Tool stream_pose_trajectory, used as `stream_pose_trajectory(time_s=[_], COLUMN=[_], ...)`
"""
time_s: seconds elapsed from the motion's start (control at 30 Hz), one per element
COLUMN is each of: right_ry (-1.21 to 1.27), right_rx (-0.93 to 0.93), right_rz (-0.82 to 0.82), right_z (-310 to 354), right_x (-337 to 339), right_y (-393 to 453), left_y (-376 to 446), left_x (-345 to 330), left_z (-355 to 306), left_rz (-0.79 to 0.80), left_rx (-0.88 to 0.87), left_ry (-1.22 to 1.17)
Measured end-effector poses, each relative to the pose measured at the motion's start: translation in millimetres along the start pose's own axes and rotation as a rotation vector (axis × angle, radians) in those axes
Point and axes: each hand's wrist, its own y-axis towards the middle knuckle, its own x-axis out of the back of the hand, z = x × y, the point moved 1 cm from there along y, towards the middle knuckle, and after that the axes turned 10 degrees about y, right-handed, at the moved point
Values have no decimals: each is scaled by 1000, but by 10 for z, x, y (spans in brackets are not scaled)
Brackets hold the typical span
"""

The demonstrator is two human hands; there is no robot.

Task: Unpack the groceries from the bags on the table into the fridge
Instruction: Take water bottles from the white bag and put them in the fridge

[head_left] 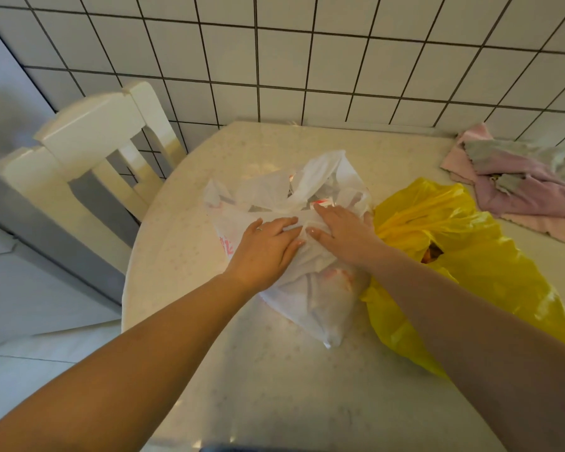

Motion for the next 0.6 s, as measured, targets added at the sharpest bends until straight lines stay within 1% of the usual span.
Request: stream_pose_trajectory(time_s=[0.07,0.1,0.17,0.27,0.37,0.5,0.6], right_ry=[-78,-118,-172,-188,-182,-196,-138], right_rx=[-43,-48,-37,18,97,268,362], right_rz=[22,20,-10,-91,-179,-193,-224], right_z=[34,46,71,76,46,9,65], right_x=[-11,-18,-21,-66,-63,-51,-64], right_y=[24,20,-8,-41,-74,-212,-358], left_y=[75,102,136,168,194,187,105], left_x=[-14,-30,-79,-126,-154,-187,-209], left_z=[-9,-9,-8,4,59,128,145], left_rz=[-33,-21,49,144,166,186,105], left_rx=[34,40,42,16,-48,-154,-219], left_ry=[24,56,125,175,195,210,154])
